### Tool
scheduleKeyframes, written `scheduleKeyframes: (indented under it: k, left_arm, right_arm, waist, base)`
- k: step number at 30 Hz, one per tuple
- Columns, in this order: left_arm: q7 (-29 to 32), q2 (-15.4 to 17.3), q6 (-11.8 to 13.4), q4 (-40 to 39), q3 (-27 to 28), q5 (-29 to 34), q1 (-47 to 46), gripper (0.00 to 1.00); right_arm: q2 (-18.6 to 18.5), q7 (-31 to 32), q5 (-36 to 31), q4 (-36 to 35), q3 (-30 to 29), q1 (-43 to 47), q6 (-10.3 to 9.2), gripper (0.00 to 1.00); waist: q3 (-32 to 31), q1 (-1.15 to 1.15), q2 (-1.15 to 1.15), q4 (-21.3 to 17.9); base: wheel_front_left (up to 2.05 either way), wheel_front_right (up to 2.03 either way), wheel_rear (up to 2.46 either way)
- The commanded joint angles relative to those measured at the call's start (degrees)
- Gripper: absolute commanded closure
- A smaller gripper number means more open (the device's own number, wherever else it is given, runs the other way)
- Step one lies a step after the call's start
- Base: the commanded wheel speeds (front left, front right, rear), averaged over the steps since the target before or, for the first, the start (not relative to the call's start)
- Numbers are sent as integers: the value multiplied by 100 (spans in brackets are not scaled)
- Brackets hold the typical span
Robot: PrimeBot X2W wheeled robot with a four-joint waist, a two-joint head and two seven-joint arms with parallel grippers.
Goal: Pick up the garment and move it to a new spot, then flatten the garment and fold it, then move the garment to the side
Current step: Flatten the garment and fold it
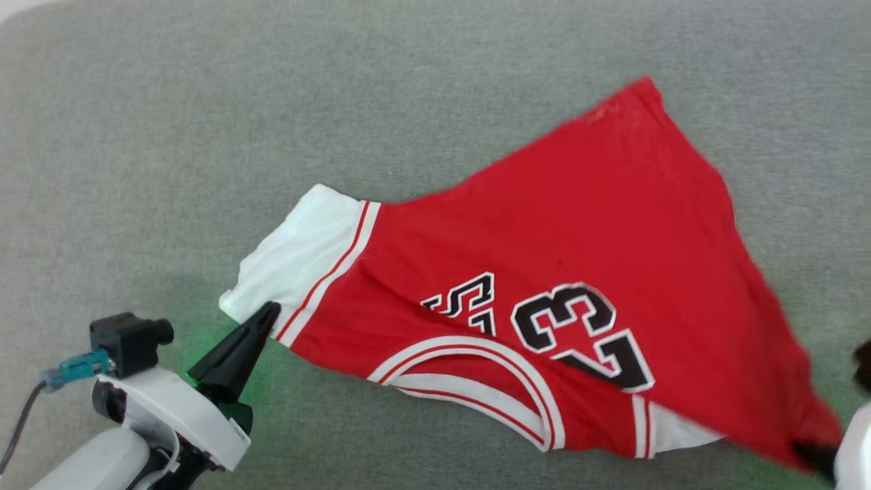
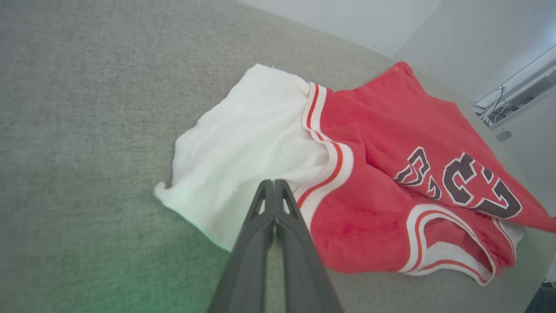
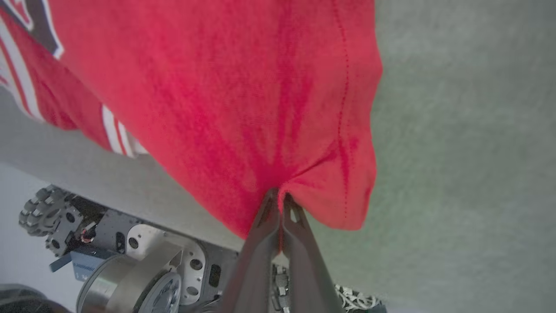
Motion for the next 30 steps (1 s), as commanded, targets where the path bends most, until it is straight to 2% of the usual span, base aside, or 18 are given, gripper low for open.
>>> scheduleKeyframes:
  k: [1, 6, 10, 11, 12, 13, 16, 20, 24, 27, 30]
  left_arm:
    - [5, -7, 20, -11, 32, 24, 88, 100]
    - [4, -34, 42, -17, 160, 77, 171, 100]
    - [4, -30, 48, -4, 230, 87, 208, 100]
    - [4, -24, 47, -5, 239, 94, 223, 100]
    - [4, -16, 46, -10, 245, 101, 237, 100]
    - [4, -6, 45, -16, 255, 106, 252, 100]
    - [4, 1, 38, -44, 279, 108, 280, 100]
    - [4, -66, 28, -93, 365, 129, 301, 100]
    - [4, -137, 1, -186, 479, 208, 268, 100]
    - [4, -198, -19, -247, 524, 285, 168, 100]
    - [4, -243, -52, -258, 525, 333, 55, 100]
  right_arm:
    - [51, -31, -54, -63, 33, 130, -9, 100]
    - [281, -303, -172, -144, 457, 769, -9, 100]
    - [338, -686, -272, -32, 680, 739, -9, 100]
    - [328, -781, -304, -9, 721, 698, -9, 89]
    - [305, -858, -336, -15, 743, 669, -9, 63]
    - [318, -934, -336, -43, 722, 635, -9, 1]
    - [281, -934, -301, -319, 574, 718, -9, 0]
    - [329, -642, -42, -1072, 123, 855, -9, 0]
    - [291, -439, 106, -1590, -479, 294, -9, 0]
    - [184, -600, -169, -1391, -691, -577, -9, 0]
    - [75, -869, -520, -822, -438, -1529, -9, 0]
  waist:
    - [-66, 0, 0, -75]
    - [-58, 0, 0, -123]
    - [-69, 0, 0, -177]
    - [-71, 0, 0, -191]
    - [-72, 0, 0, -204]
    - [-75, 0, 0, -217]
    - [-75, 0, 0, -217]
    - [-48, 0, 0, -172]
    - [77, 0, 0, -86]
    - [240, 0, 0, 10]
    - [428, 0, 0, 113]
  base:
    - [0, 0, 0]
    - [0, 0, 0]
    - [0, 0, 0]
    - [0, 0, 0]
    - [0, 0, 0]
    - [0, 0, 0]
    - [0, 0, 0]
    - [0, 0, 0]
    - [0, 0, 0]
    - [0, 0, 0]
    - [0, 0, 0]
